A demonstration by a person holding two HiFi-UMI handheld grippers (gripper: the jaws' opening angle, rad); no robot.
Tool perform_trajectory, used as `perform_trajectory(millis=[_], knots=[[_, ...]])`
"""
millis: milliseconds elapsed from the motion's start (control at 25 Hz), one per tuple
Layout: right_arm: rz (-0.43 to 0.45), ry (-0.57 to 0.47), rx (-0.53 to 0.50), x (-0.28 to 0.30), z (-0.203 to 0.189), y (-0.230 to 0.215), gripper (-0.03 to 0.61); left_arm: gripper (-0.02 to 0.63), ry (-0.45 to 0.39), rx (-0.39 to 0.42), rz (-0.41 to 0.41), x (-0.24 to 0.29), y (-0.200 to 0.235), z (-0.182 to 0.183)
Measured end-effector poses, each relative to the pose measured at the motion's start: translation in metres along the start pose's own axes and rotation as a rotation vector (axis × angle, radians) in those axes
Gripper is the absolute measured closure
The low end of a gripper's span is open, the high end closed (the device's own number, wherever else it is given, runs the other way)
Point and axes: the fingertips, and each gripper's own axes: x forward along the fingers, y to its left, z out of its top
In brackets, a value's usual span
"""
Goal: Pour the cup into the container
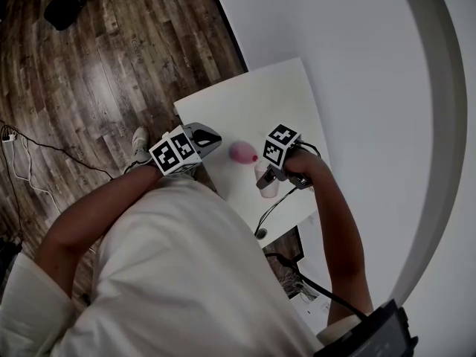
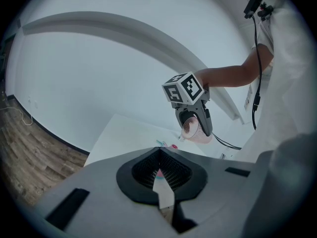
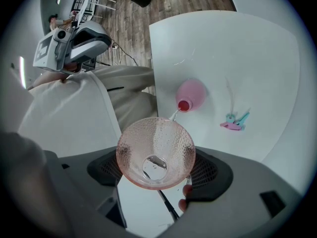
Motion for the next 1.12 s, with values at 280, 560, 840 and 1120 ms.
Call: perform_trajectory(millis=[280, 560, 840, 1120], knots=[[0.002, 0.018, 0.0, 0.001, 0.0014, -0.0003, 0.193, 0.603, 0.001, -0.001, -0.002, -0.0013, -0.0002, -0.0017], [0.005, 0.03, -0.002, 0.0024, 0.0017, 0.0013, 0.193, 0.603, 0.0, -0.004, -0.002, -0.0001, -0.0015, -0.0012], [0.0, 0.049, -0.014, 0.0024, 0.0032, 0.0039, 0.193, 0.603, -0.005, -0.004, -0.004, 0.0, 0.0008, 0.0003], [-0.003, 0.064, -0.017, 0.0023, -0.002, -0.001, 0.193, 0.603, -0.004, -0.006, 0.001, 0.0038, -0.0016, 0.0001]])
